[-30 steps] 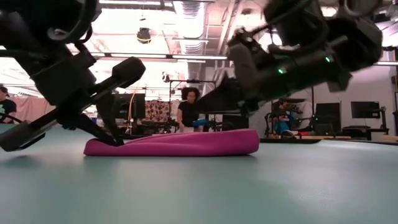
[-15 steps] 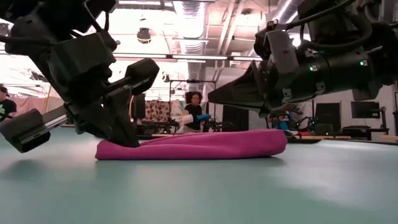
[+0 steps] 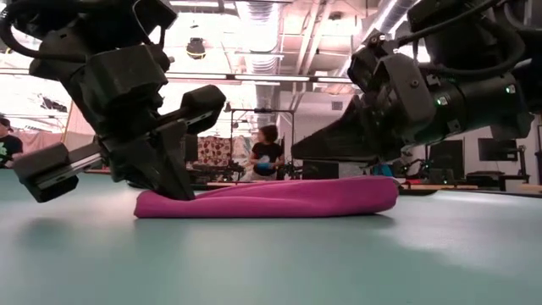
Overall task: Roll towel into tight, uniform cylinder
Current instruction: Roll the pink towel
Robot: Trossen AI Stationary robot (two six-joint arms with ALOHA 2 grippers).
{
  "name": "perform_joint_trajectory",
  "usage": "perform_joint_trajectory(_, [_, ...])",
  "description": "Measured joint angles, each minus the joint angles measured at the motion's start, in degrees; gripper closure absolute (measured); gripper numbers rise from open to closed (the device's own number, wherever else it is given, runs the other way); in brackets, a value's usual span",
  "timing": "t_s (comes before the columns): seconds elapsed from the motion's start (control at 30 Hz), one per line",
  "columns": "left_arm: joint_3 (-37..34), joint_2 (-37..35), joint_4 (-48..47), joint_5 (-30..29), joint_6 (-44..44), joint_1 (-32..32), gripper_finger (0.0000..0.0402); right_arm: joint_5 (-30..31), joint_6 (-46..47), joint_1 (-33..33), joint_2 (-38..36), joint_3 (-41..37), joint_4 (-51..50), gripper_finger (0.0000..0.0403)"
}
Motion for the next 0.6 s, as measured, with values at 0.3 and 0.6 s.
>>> perform_joint_trajectory(0.3, [0.0, 0.0, 1.2, 3.1, 7.7, 2.9, 0.0401, -0.5, 0.8, -0.9, 0.0, 0.0, -3.8, 0.039])
perform_joint_trajectory(0.6, [0.1, 0.0, 3.8, 5.7, 13.2, 7.4, 0.0401, -0.4, 2.3, -0.8, 0.0, 0.0, -7.0, 0.039])
